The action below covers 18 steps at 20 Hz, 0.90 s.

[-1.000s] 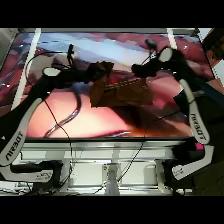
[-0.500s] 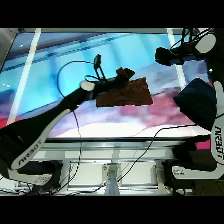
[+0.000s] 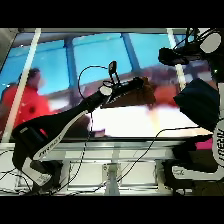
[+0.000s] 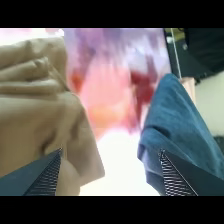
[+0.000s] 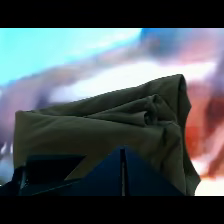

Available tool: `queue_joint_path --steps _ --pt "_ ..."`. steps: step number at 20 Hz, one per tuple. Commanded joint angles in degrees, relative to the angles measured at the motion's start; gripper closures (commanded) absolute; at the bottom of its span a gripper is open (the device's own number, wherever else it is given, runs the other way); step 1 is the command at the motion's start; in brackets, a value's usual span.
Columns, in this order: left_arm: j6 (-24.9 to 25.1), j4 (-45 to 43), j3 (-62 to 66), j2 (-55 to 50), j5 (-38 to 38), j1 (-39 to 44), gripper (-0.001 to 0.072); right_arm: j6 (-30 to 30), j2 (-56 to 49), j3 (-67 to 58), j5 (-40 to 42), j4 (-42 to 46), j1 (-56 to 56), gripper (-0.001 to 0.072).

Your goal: Fold the clothes and pants, and hang the long-sleeved shirts on hangers.

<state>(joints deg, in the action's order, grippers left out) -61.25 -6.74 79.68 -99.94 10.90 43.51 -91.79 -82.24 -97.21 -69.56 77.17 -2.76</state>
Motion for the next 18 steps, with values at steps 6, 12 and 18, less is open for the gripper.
queue_joint_path --steps 6,12,18 --pt "0.20 -0.57 0.61 4.61 3.85 -3.08 -0.0003 4.79 -4.22 2.34 -0.44 14.51 0.04 0.0067" --pt "0.15 -0.70 0.61 7.30 13.00 -11.34 -0.0003 6.05 -9.86 7.98 1.33 4.07 3.34 0.0169" --pt "0.13 -0.66 0.61 7.28 24.61 -16.13 -0.0001 22.45 -9.97 5.07 -5.64 -20.63 15.74 0.0268"
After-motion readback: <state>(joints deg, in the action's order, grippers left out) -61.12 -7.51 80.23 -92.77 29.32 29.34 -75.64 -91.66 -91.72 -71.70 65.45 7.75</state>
